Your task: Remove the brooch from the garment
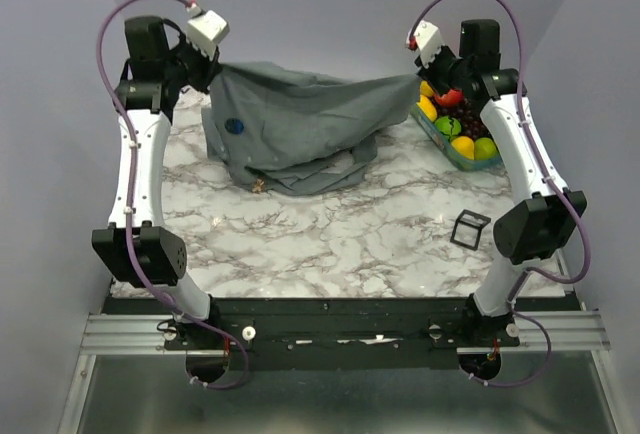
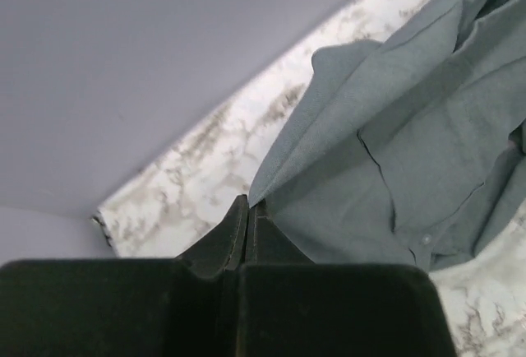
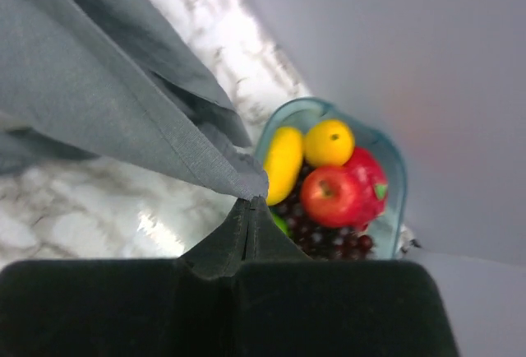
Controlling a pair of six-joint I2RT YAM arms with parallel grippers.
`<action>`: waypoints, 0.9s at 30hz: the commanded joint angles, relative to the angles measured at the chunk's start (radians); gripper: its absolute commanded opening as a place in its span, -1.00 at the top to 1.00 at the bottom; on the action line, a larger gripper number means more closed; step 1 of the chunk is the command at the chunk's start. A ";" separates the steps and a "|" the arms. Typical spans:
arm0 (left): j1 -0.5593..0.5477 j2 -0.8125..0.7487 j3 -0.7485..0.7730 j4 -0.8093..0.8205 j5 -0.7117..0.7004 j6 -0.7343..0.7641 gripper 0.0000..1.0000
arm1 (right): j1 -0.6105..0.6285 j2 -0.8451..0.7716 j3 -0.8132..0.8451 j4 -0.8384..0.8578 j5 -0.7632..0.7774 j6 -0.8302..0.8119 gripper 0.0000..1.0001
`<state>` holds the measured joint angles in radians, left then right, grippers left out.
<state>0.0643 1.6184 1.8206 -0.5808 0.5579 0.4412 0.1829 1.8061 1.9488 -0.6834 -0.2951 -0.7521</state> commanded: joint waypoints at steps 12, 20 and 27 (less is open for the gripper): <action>0.002 -0.254 0.014 0.057 -0.042 0.096 1.00 | -0.019 -0.298 0.010 0.361 0.192 0.094 0.99; 0.008 -0.394 -0.006 0.157 -0.108 0.110 1.00 | -0.019 -0.484 0.022 0.260 0.177 0.048 0.99; 0.009 -0.463 0.058 0.173 -0.092 0.110 1.00 | -0.017 -0.644 0.018 0.119 0.070 0.128 0.99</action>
<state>0.0647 1.1980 1.8355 -0.4469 0.4866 0.5362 0.1715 1.2430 1.9671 -0.4450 -0.1535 -0.6708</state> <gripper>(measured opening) 0.011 0.012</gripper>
